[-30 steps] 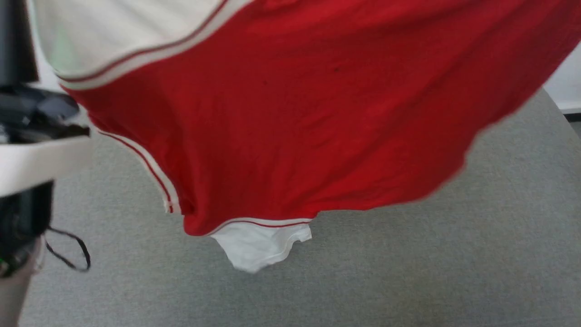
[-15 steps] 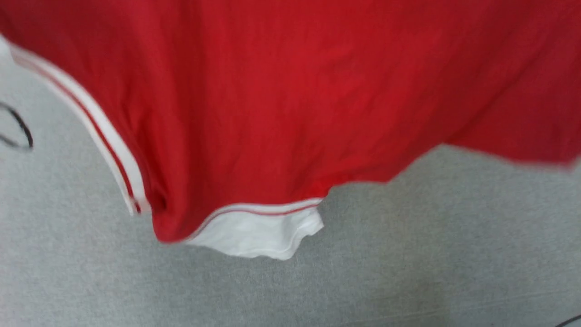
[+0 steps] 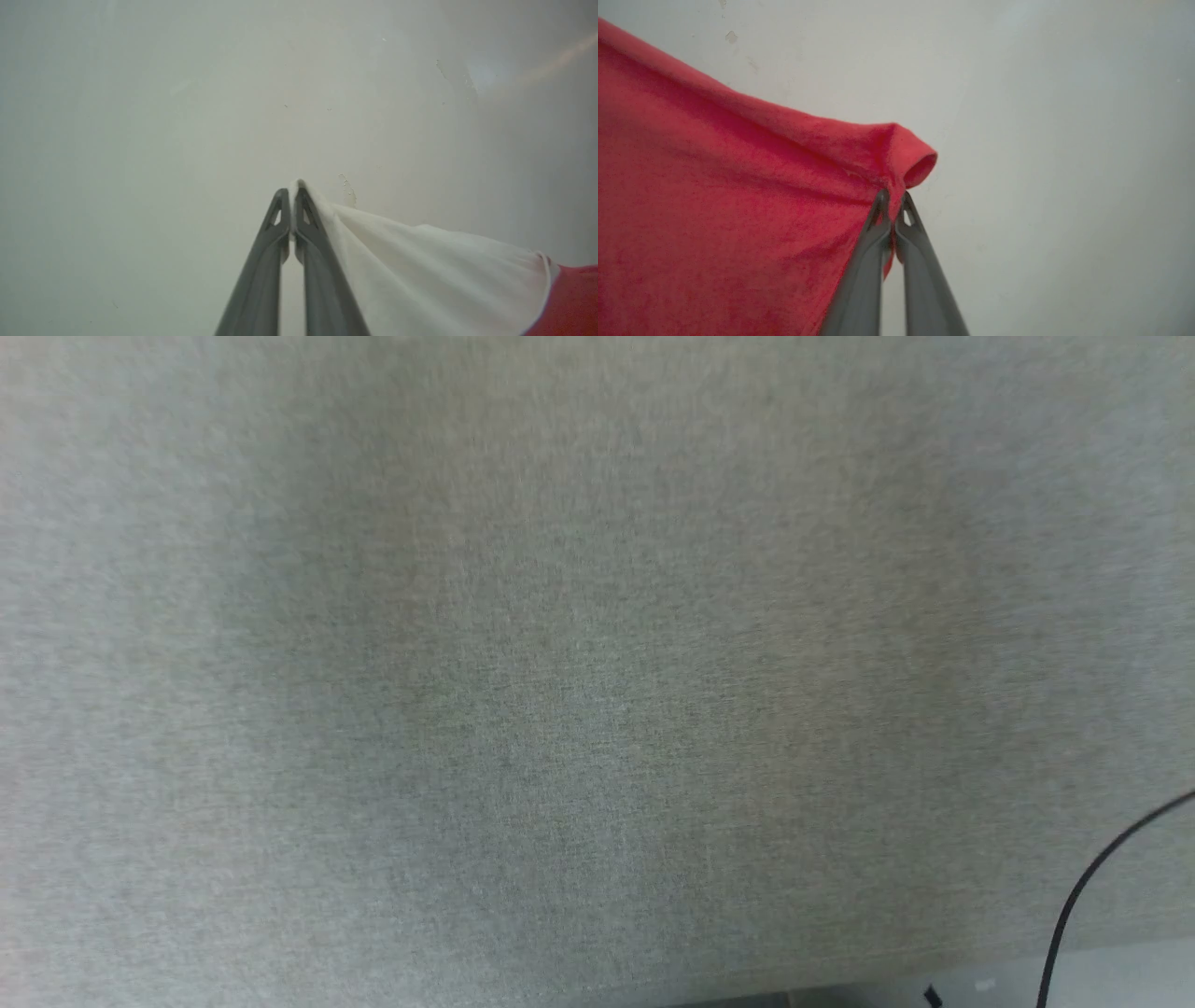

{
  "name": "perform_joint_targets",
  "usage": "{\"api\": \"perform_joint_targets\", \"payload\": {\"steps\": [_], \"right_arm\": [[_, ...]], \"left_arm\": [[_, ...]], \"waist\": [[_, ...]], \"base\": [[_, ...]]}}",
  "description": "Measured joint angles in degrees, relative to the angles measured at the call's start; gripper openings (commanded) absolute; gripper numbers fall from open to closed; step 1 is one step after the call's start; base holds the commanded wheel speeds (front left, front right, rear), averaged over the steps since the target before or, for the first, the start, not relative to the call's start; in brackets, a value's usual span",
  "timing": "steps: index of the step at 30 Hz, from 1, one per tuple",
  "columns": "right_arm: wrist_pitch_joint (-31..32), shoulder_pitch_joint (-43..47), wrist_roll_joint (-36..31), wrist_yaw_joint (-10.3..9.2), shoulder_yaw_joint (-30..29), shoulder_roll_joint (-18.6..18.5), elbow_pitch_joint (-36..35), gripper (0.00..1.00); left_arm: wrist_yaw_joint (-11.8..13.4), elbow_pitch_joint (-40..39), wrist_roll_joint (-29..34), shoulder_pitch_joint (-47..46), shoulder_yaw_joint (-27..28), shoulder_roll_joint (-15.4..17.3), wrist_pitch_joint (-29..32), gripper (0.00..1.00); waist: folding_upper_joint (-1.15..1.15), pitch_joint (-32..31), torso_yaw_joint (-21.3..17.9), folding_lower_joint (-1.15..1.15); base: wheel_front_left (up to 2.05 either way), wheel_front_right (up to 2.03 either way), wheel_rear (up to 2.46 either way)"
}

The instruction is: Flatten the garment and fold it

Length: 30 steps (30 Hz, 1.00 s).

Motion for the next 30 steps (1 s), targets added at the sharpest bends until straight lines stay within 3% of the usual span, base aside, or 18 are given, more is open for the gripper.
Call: {"api": "perform_joint_targets", "payload": {"steps": [6, 12, 21, 25, 30], "right_arm": [[-7.0, -8.0, -3.3, 0.0, 2.3, 3.4, 10.3, 0.0], [-12.1, -8.3, -4.2, 0.0, 4.8, 6.1, 18.8, 0.0], [-19.5, 4.9, -2.9, -0.01, 9.0, 10.1, 26.1, 0.0], [-20.7, 13.5, -1.2, -0.01, 12.2, 10.6, 26.0, 0.0], [-21.2, 24.5, 2.4, -0.01, 16.0, 8.6, 23.2, 0.0]], "left_arm": [[-0.5, 7.3, 2.1, -7.9, -0.2, -3.0, -5.1, 0.0], [-2.6, 11.3, 3.1, -5.8, -1.8, -5.6, -6.1, 0.0], [-4.1, 10.6, 4.1, 16.9, -3.5, -7.7, -6.4, 0.0], [-4.1, 8.6, 4.6, 30.3, -4.6, -7.1, -6.4, 0.0], [-4.6, 5.0, 2.9, 45.9, -6.7, -4.4, -3.6, 0.0]], "waist": [[0.0, 5.6, 0.4, -0.01], [0.0, 9.2, 1.8, -0.01], [0.0, 8.3, 5.2, -0.03], [0.0, 5.5, 6.0, -0.03], [0.0, 0.5, 6.6, -0.04]], "base": [[0.0, 0.0, 0.0], [0.0, 0.0, 0.0], [0.0, 0.0, 0.0], [0.0, 0.0, 0.0], [0.0, 0.0, 0.0]]}}
